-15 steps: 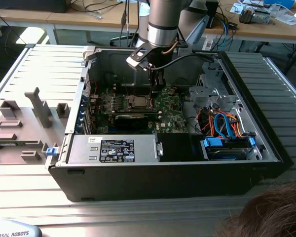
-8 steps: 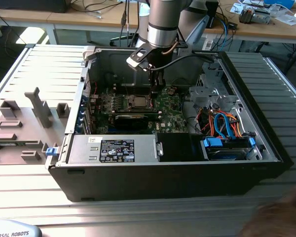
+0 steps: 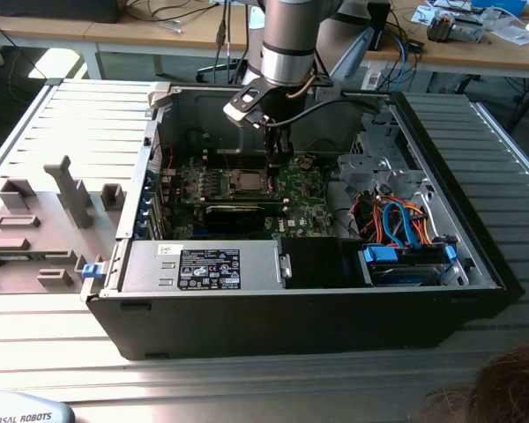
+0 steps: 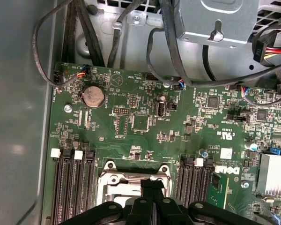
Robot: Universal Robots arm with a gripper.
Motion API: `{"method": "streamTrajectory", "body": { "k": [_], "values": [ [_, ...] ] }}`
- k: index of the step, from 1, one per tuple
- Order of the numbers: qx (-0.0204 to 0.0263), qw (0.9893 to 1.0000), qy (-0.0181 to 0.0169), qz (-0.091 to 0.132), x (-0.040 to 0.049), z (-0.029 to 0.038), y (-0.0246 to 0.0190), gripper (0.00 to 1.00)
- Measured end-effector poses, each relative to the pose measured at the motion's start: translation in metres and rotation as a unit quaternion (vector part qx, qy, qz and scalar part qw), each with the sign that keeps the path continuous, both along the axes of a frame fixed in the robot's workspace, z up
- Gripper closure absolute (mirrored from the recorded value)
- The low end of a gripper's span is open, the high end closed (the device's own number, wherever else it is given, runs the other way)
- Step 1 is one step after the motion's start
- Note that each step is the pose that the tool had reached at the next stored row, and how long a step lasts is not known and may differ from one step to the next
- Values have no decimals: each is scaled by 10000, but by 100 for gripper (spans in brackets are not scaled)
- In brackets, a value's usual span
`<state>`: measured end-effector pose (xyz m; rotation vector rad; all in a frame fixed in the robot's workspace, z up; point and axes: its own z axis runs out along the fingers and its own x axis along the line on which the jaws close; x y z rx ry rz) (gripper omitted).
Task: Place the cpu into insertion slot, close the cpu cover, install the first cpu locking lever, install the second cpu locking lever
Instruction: 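Close the cpu cover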
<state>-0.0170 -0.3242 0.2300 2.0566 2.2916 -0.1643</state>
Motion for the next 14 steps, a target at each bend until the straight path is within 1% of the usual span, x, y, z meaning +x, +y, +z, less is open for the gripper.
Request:
{"method": "streamTrajectory", "body": {
  "k": [14],
  "values": [
    [2,10000,0,0,-55,-14,0,89]
  ]
}}
